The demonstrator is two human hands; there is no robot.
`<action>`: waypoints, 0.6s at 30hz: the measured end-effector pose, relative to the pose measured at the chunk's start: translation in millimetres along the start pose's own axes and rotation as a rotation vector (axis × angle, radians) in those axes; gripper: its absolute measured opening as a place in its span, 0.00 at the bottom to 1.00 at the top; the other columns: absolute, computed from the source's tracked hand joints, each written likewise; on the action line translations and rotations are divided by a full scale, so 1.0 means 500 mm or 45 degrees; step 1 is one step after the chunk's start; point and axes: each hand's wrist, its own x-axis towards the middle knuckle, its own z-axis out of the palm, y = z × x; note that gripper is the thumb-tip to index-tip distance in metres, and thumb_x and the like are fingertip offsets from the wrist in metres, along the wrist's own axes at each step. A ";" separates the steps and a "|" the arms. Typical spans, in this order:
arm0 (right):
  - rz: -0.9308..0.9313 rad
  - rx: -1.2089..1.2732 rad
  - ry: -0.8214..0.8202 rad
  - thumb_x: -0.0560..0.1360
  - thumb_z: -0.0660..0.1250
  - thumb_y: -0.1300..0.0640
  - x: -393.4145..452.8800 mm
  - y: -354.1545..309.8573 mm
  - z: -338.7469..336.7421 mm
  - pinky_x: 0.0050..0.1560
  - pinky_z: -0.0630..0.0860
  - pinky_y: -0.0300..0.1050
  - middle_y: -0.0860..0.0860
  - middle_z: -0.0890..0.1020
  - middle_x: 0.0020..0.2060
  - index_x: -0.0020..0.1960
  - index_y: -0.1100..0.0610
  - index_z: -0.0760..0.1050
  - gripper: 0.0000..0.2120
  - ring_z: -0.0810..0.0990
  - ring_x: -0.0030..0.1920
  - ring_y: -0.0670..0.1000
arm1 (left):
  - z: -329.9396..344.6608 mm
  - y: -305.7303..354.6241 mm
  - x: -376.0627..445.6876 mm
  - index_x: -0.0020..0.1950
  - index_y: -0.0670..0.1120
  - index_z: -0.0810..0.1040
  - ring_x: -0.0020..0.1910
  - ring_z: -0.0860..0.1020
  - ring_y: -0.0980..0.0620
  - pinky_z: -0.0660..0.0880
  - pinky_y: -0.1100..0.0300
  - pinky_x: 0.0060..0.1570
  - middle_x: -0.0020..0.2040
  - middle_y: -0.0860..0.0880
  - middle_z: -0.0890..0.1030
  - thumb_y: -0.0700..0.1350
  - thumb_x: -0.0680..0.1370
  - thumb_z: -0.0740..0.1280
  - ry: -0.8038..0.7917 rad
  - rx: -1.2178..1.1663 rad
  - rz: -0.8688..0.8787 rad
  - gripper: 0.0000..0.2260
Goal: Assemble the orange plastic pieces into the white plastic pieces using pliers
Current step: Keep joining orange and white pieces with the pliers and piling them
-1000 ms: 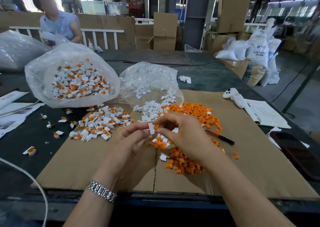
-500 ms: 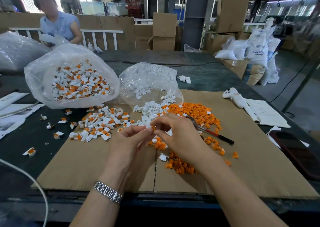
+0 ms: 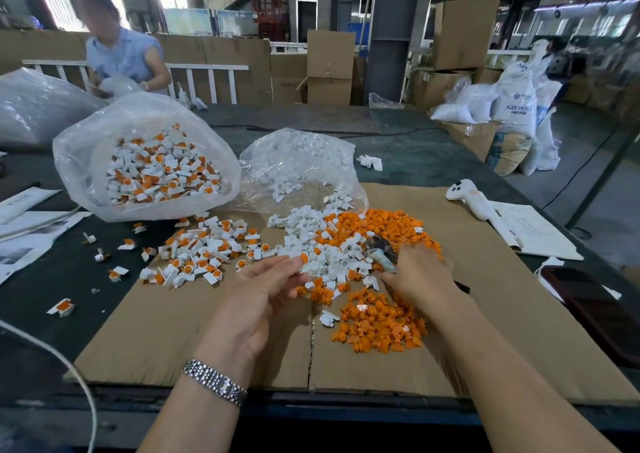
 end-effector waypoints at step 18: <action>-0.448 0.884 -0.670 0.83 0.62 0.51 -0.119 -0.114 -0.129 0.37 0.76 0.41 0.53 0.81 0.37 0.46 0.57 0.73 0.11 0.79 0.36 0.49 | 0.019 0.015 0.008 0.54 0.40 0.82 0.37 0.84 0.55 0.74 0.67 0.28 0.43 0.47 0.87 0.42 0.67 0.78 -0.041 -0.039 0.098 0.17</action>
